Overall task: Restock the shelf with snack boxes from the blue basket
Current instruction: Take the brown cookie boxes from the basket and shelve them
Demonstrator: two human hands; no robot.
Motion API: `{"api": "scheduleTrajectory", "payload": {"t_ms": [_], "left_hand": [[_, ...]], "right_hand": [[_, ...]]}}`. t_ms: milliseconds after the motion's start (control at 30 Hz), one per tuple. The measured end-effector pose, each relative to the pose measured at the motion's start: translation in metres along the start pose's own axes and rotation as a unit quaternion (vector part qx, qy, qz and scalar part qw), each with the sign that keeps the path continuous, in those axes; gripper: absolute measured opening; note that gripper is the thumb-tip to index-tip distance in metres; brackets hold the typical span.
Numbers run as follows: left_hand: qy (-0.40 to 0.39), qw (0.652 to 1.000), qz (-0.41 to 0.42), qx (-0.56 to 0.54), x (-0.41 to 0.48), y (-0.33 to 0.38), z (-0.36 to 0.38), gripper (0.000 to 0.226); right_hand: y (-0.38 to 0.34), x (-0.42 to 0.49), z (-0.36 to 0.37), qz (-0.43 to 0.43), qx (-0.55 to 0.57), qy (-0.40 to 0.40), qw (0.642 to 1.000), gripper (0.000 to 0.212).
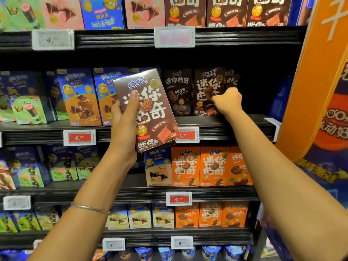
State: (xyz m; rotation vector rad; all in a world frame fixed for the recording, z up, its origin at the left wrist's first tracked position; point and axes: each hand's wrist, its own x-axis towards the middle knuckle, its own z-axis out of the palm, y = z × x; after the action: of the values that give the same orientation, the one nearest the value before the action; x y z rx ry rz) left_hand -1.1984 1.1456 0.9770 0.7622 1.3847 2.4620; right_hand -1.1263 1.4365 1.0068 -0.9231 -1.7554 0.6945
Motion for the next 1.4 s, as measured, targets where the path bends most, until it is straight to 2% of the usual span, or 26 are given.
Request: {"api": "scheduleTrajectory", "payload": {"t_ms": [100, 267, 333, 400, 433, 467, 533, 567, 600, 700, 733, 800, 900, 1000, 1133, 1267, 1400], "left_hand": [[0.001, 1.000, 0.008, -0.014, -0.001, 0.000, 0.003, 0.061], [-0.014, 1.000, 0.020, -0.008, -0.003, -0.004, 0.008, 0.066], [-0.020, 1.000, 0.022, -0.010, -0.004, -0.005, 0.010, 0.066], [-0.022, 0.999, 0.024, -0.012, -0.004, -0.006, 0.013, 0.067], [-0.023, 0.999, 0.024, -0.011, -0.003, -0.007, 0.015, 0.068], [-0.025, 0.999, 0.024, -0.007, -0.002, -0.007, 0.017, 0.068], [-0.029, 0.999, 0.029, 0.009, -0.001, -0.007, 0.025, 0.071], [-0.032, 0.999, 0.033, 0.016, -0.001, -0.006, 0.028, 0.075], [-0.037, 0.999, 0.034, 0.019, -0.001, -0.004, 0.032, 0.079], [-0.058, 0.998, 0.022, 0.033, 0.000, 0.002, 0.040, 0.090], [-0.055, 0.997, 0.021, 0.050, 0.001, 0.003, 0.042, 0.087], [-0.033, 0.996, 0.020, 0.076, 0.005, 0.003, 0.042, 0.069], [-0.005, 0.995, 0.017, 0.097, 0.016, 0.002, 0.037, 0.047], [-0.003, 0.996, 0.016, 0.092, 0.022, 0.003, 0.036, 0.046], [-0.011, 0.994, 0.042, 0.101, 0.025, -0.001, 0.049, 0.049], [-0.032, 0.989, 0.085, 0.116, 0.029, -0.008, 0.063, 0.044], [-0.065, 0.978, 0.127, 0.151, 0.035, -0.014, 0.083, 0.040]], "right_hand": [[-0.001, 0.001, 0.008, 0.002, -0.015, 0.011, 1.000, 0.017], [-0.009, -0.006, 0.006, 0.027, -0.028, -0.008, 0.999, 0.022], [-0.019, -0.023, -0.003, 0.014, 0.005, 0.038, 0.999, 0.029], [-0.035, -0.054, -0.012, -0.040, 0.095, 0.066, 0.992, 0.045], [-0.045, -0.074, -0.017, -0.072, 0.166, 0.024, 0.983, 0.047], [-0.056, -0.094, -0.022, -0.086, 0.233, -0.057, 0.967, 0.047], [-0.069, -0.127, -0.028, -0.072, 0.295, -0.227, 0.926, 0.049], [-0.072, -0.137, -0.030, -0.077, 0.289, -0.263, 0.917, 0.049], [-0.073, -0.143, -0.031, -0.093, 0.271, -0.262, 0.922, 0.049], [-0.071, -0.144, -0.045, -0.085, 0.283, -0.240, 0.925, 0.042], [-0.068, -0.139, -0.051, -0.070, 0.304, -0.236, 0.921, 0.038], [-0.056, -0.126, -0.067, -0.042, 0.330, -0.201, 0.921, 0.032], [-0.030, -0.103, -0.086, -0.015, 0.323, -0.091, 0.942, 0.032], [-0.007, -0.079, -0.090, 0.005, 0.274, 0.019, 0.962, 0.043], [0.008, -0.050, -0.084, 0.019, 0.200, 0.094, 0.975, 0.050], [0.020, -0.027, -0.076, 0.032, 0.121, 0.105, 0.987, 0.058], [0.024, -0.008, -0.070, 0.041, 0.053, 0.098, 0.993, 0.043]]}}
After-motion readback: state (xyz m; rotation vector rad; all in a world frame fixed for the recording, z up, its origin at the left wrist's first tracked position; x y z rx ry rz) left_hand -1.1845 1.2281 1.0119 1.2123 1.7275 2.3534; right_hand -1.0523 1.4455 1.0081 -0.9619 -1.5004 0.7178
